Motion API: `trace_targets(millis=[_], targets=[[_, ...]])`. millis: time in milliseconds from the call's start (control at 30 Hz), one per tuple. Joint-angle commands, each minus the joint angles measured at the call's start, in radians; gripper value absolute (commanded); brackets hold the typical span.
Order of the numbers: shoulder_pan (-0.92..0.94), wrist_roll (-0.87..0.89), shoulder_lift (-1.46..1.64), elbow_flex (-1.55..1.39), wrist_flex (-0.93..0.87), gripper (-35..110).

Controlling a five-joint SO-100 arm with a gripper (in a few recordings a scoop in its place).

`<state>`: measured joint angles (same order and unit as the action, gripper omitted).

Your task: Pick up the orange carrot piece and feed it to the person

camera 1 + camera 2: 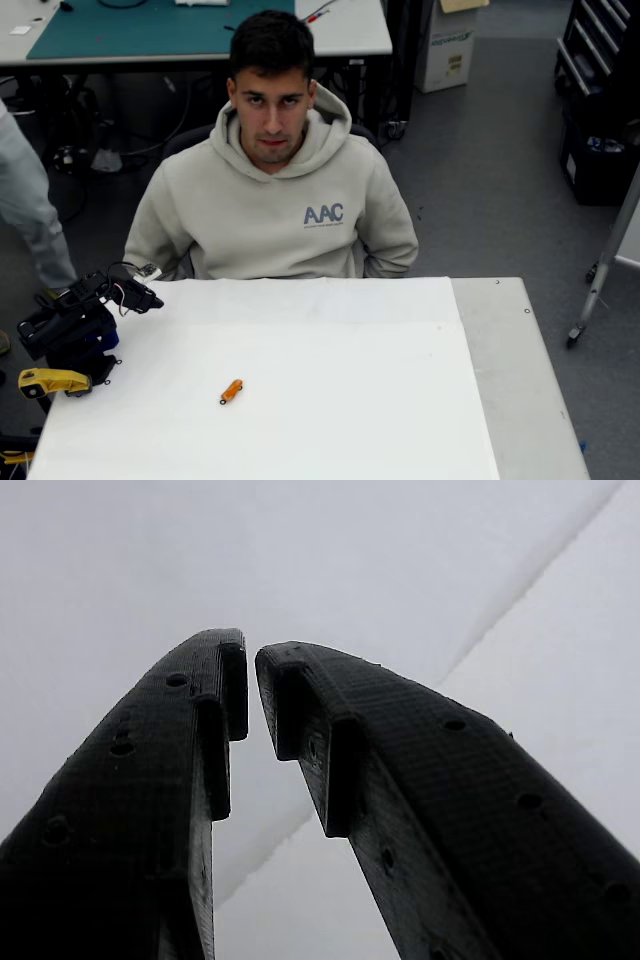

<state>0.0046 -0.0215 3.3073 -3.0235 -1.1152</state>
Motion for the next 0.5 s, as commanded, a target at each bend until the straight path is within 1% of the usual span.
trace_targets(millis=[0,467], targets=[[0.011,-0.008,0.017,0.064,-0.009,-2],[0.02,-0.011,0.003,0.069,-0.008,-2]])
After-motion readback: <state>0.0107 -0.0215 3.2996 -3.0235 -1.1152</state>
